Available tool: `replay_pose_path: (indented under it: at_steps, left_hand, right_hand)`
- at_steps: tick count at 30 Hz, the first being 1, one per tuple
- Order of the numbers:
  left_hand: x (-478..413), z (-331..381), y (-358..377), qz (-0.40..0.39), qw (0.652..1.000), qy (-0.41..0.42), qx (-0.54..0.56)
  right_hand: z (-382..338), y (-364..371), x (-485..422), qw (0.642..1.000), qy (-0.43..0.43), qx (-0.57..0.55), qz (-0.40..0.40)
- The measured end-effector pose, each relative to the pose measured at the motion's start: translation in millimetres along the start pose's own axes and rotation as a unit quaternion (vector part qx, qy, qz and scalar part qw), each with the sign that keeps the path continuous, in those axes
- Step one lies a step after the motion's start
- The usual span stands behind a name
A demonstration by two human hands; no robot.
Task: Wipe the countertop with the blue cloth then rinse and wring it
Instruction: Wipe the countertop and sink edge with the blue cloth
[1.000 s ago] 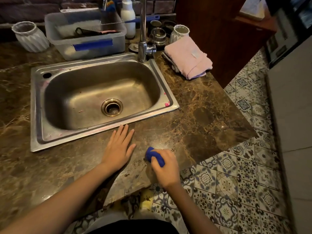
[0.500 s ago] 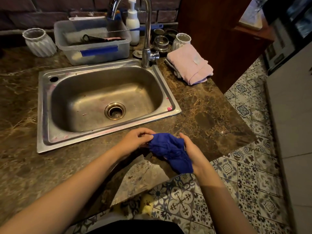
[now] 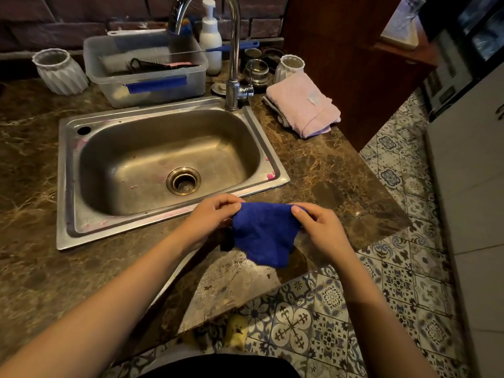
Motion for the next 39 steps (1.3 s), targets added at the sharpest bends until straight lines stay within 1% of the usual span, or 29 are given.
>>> replay_pose_path:
  at_steps: [4,7,10,13,15,16,19,20,21,22,23,24,25,26,27,28,30,31,33,35,36,38,39]
  left_hand:
    - [5.6,21.8,0.0,-0.012,0.999,0.033,-0.026]
    - [5.7,44.3,2.2,-0.020,0.994,0.088,-0.069]
    - [0.8,66.9,3.6,0.022,0.982,0.148,-0.112]
    - [-1.7,77.8,9.2,0.052,0.972,0.178,-0.145]
    - [-1.0,69.9,13.8,0.046,0.966,0.175,-0.187]
    - [-1.0,60.6,15.8,0.042,0.962,0.169,-0.211]
    - [-11.4,11.3,16.7,0.042,0.956,0.113,-0.267]
    - [-16.9,-6.2,16.8,0.044,0.951,0.089,-0.293]
    - [-21.8,-21.0,16.1,0.048,0.945,0.069,-0.317]
    - [-25.5,-31.3,15.3,0.057,0.939,0.058,-0.334]
    - [-28.6,-37.6,13.4,0.068,0.936,0.053,-0.342]
    - [-30.2,-38.9,12.0,0.081,0.933,0.059,-0.346]
    - [-31.5,-38.5,10.2,0.089,0.930,0.066,-0.350]
    - [-31.7,-36.3,9.4,0.092,0.927,0.078,-0.356]
    - [-31.4,-34.7,7.7,0.094,0.922,0.087,-0.364]
    - [-29.6,-33.0,5.7,0.100,0.915,0.099,-0.379]
    - [-22.6,-34.1,-2.0,0.124,0.888,0.118,-0.426]
    - [-17.6,-37.5,-8.0,0.136,0.874,0.119,-0.452]
    - [-6.2,-48.2,-22.8,0.151,0.842,0.104,-0.507]
    - [3.5,-62.7,-37.6,0.139,0.805,0.089,-0.570]
    - [7.0,-70.4,-43.1,0.122,0.785,0.082,-0.602]
    - [10.2,-84.4,-48.8,0.082,0.745,0.065,-0.659]
    - [10.3,-89.1,-50.0,0.073,0.730,0.056,-0.677]
  right_hand:
    - [-19.2,-9.3,-2.7,0.999,-0.041,0.010,0.028]
    - [-39.6,-19.2,-5.6,0.996,-0.073,-0.012,0.052]
    - [-59.0,-30.2,-7.7,0.991,-0.111,-0.010,0.068]
    - [-60.0,-37.8,-4.2,0.990,-0.120,-0.032,0.067]
    - [-46.8,-35.9,0.4,0.993,-0.101,-0.042,0.054]
    - [-32.8,-31.5,1.2,0.995,-0.077,-0.036,0.047]
    - [19.4,-7.9,-2.7,0.998,0.034,0.033,0.052]
    - [35.1,-1.6,-4.2,0.992,0.060,0.092,0.068]
    - [43.5,4.5,-5.4,0.980,0.049,0.176,0.080]
    - [46.0,13.6,-7.4,0.962,-0.004,0.266,0.068]
    - [46.2,26.7,-9.9,0.939,-0.076,0.336,0.024]
    - [47.5,40.8,-12.0,0.912,-0.135,0.386,-0.037]
    - [51.6,53.0,-13.8,0.884,-0.174,0.424,-0.092]
    - [58.4,61.3,-16.7,0.861,-0.192,0.453,-0.128]
    - [63.0,66.4,-20.5,0.846,-0.196,0.473,-0.145]
    - [66.5,67.9,-25.3,0.840,-0.194,0.485,-0.149]
    - [65.6,61.9,-33.9,0.838,-0.202,0.492,-0.123]
    - [64.4,55.4,-37.2,0.843,-0.202,0.488,-0.105]
    - [69.0,36.4,-40.6,0.872,-0.177,0.453,-0.054]
    - [80.9,19.1,-37.4,0.901,-0.126,0.416,-0.002]
    - [87.2,16.2,-33.1,0.907,-0.103,0.407,0.013]
    - [94.1,23.4,-20.4,0.911,-0.085,0.403,0.016]
    - [95.5,31.7,-13.3,0.914,-0.080,0.398,0.006]
Point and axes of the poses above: each hand's wrist, its own x-axis away from the middle knuckle, its own y-axis out of the palm, z = x × y, the point moved 5 cm from there along -x, towards the middle knuckle, and after that the axes turned 9 degrees about -z, right-handed, at the moved point
